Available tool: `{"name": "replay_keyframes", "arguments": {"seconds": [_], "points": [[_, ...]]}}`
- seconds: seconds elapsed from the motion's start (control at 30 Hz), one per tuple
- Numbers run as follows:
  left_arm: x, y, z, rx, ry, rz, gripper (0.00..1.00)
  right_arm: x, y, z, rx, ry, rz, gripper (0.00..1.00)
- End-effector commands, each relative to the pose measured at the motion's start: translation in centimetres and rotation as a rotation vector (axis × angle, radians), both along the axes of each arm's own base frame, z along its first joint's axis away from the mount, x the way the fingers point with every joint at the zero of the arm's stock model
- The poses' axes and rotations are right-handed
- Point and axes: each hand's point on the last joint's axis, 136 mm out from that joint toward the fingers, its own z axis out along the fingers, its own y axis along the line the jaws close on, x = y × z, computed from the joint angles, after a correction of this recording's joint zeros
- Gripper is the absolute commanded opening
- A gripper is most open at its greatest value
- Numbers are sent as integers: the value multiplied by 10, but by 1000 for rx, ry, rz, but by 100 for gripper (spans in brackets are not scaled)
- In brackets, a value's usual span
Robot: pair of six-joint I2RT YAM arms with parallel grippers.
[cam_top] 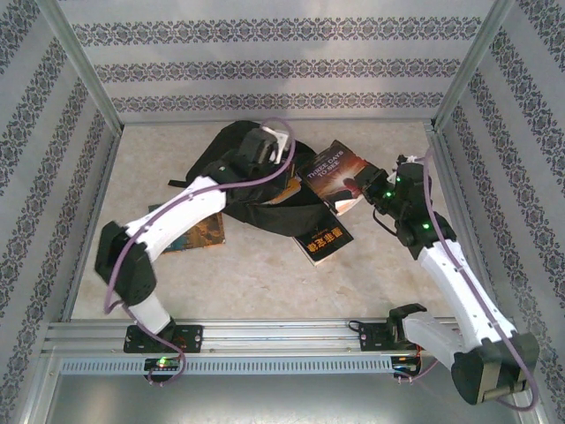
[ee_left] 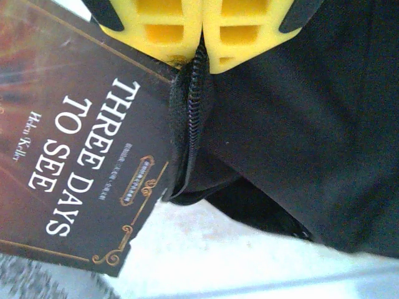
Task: Pack the student bag
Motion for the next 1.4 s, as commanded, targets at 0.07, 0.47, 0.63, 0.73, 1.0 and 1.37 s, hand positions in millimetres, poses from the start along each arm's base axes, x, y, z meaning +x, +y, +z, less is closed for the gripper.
{"name": "replay_keyframes", "arguments": {"seconds": [0.07, 0.47, 0.63, 0.73, 1.0, 1.37], "points": [[-7, 25, 75, -202, -242, 104, 0, 0, -7, -10, 3, 19, -42, 0], [-10, 50, 103, -246, -315, 156, 0, 10, 10, -7, 210, 18, -25, 0], [-11, 63, 119, -282, -364, 189, 0, 20, 38, -7, 299, 56, 40, 0], [-9, 68, 121, -297, -370, 201, 0, 26, 52, -4, 331, 83, 73, 0], [-7, 73, 125, -322, -391, 204, 0, 40, 77, -10, 422, 157, 101, 0], [-1, 77, 134, -334, -415, 210, 0, 54, 113, -21, 466, 267, 163, 0]]}}
